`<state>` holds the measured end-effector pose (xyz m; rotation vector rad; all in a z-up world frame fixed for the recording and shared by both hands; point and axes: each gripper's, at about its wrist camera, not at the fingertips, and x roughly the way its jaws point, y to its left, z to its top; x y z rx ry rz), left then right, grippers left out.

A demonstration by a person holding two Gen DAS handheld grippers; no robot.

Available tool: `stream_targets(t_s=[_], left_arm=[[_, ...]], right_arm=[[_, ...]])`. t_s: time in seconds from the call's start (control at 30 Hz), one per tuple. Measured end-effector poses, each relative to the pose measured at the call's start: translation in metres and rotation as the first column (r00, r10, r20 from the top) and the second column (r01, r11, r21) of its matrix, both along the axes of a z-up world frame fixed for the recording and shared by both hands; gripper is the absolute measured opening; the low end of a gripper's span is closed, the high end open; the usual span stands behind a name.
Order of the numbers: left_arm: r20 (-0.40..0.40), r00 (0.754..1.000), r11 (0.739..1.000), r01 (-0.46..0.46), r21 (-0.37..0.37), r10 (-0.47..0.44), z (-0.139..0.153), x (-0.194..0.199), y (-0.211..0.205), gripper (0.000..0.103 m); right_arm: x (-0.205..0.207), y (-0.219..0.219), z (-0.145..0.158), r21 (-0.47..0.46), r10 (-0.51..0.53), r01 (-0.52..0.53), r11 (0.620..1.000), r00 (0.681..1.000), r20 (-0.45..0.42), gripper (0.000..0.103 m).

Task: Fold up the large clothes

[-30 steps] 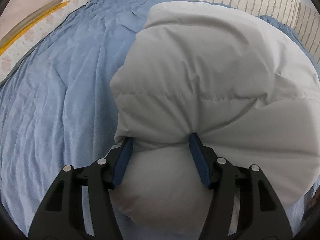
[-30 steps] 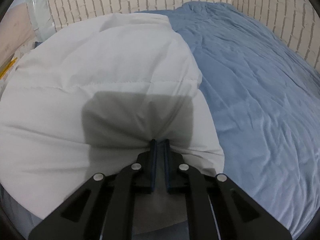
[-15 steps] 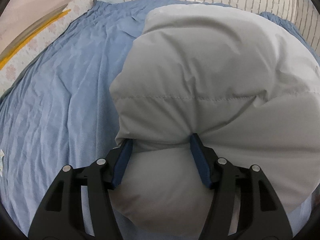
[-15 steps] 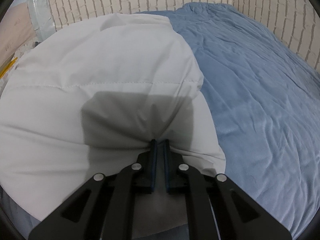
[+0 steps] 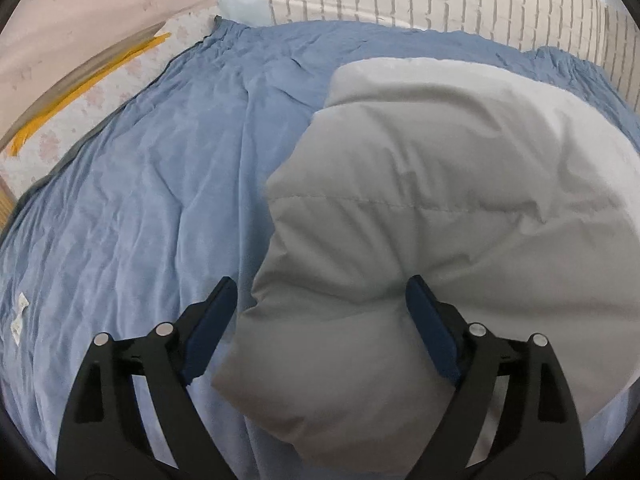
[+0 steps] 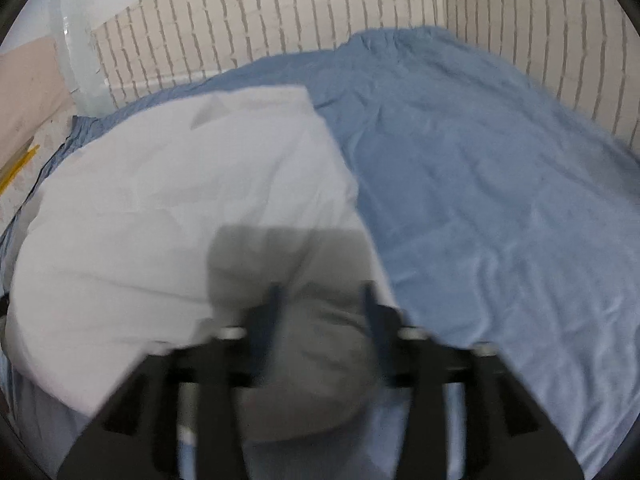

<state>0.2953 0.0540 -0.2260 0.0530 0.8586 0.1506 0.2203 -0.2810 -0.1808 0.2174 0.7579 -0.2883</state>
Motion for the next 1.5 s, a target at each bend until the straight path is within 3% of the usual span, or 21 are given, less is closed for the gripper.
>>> stream_targets(t_s=[0.1, 0.17, 0.23, 0.37, 0.6, 0.63, 0.7, 0.87, 1.0, 1.1, 1.23, 1.33, 1.37, 1.43, 1.47, 1.5], left_arm=[[-0.003, 1.0, 1.0, 0.003, -0.002, -0.003, -0.004, 0.001, -0.005, 0.086], [-0.001, 1.0, 1.0, 0.003, 0.012, -0.003, -0.006, 0.005, -0.008, 0.087], [0.002, 1.0, 1.0, 0.0, 0.018, 0.0, -0.005, 0.004, -0.012, 0.089], [0.001, 1.0, 1.0, -0.007, 0.011, 0.007, -0.002, 0.017, -0.016, 0.091], [0.005, 1.0, 1.0, -0.01, 0.028, 0.01, 0.001, 0.015, -0.027, 0.093], [0.004, 1.0, 1.0, -0.011, 0.024, 0.011, 0.017, 0.007, -0.007, 0.093], [0.004, 1.0, 1.0, -0.012, 0.016, 0.012, 0.034, -0.008, 0.017, 0.093], [0.001, 1.0, 1.0, -0.016, 0.004, 0.016, 0.036, -0.011, 0.022, 0.094], [0.002, 1.0, 1.0, -0.019, 0.012, 0.019, 0.03, -0.008, 0.02, 0.094], [0.003, 1.0, 1.0, -0.016, 0.021, 0.016, 0.03, -0.009, 0.02, 0.095], [-0.004, 1.0, 1.0, -0.018, 0.013, 0.018, 0.03, -0.009, 0.022, 0.096], [-0.006, 1.0, 1.0, -0.014, 0.014, 0.014, 0.031, -0.01, 0.022, 0.096], [-0.008, 1.0, 1.0, -0.014, 0.016, 0.014, 0.032, -0.011, 0.023, 0.096], [-0.01, 1.0, 1.0, -0.012, 0.023, 0.012, 0.031, -0.011, 0.023, 0.097], [-0.01, 1.0, 1.0, -0.011, 0.026, 0.011, 0.032, -0.011, 0.024, 0.098], [-0.01, 1.0, 1.0, -0.013, 0.025, 0.013, 0.032, -0.011, 0.025, 0.099]], right_arm=[[-0.003, -0.003, 0.002, -0.015, 0.021, -0.021, 1.0, 1.0, -0.021, 0.06], [0.001, -0.011, -0.007, 0.051, 0.033, -0.03, 0.998, 0.998, -0.052, 0.069], [0.002, -0.015, -0.014, 0.093, 0.041, -0.035, 0.995, 0.997, -0.062, 0.071], [0.004, -0.019, -0.02, 0.101, 0.022, -0.015, 0.995, 0.997, -0.076, 0.082], [0.002, -0.038, -0.037, 0.321, 0.07, -0.035, 0.946, 0.993, -0.096, 0.082], [0.002, -0.038, -0.037, 0.34, 0.081, -0.047, 0.939, 0.993, -0.088, 0.082], [0.001, -0.034, -0.032, 0.339, 0.102, -0.076, 0.938, 0.993, -0.059, 0.082], [0.01, -0.02, -0.037, 0.271, 0.124, -0.098, 0.958, 0.989, -0.08, 0.084], [0.022, -0.012, -0.045, 0.239, 0.142, -0.118, 0.964, 0.986, -0.087, 0.093], [0.033, -0.011, -0.053, 0.259, 0.155, -0.128, 0.957, 0.984, -0.086, 0.102], [0.048, -0.011, -0.06, 0.323, 0.161, -0.135, 0.937, 0.985, -0.055, 0.102], [0.052, -0.003, -0.06, 0.303, 0.161, -0.135, 0.943, 0.985, -0.064, 0.102], [0.052, 0.003, -0.054, 0.281, 0.169, -0.141, 0.949, 0.983, -0.078, 0.101], [0.047, 0.022, -0.037, 0.161, 0.221, -0.206, 0.965, 0.972, -0.079, 0.075], [0.046, 0.036, -0.03, 0.072, 0.253, -0.247, 0.966, 0.963, -0.094, 0.068], [0.047, 0.041, -0.029, 0.055, 0.262, -0.258, 0.965, 0.959, -0.104, 0.057]])
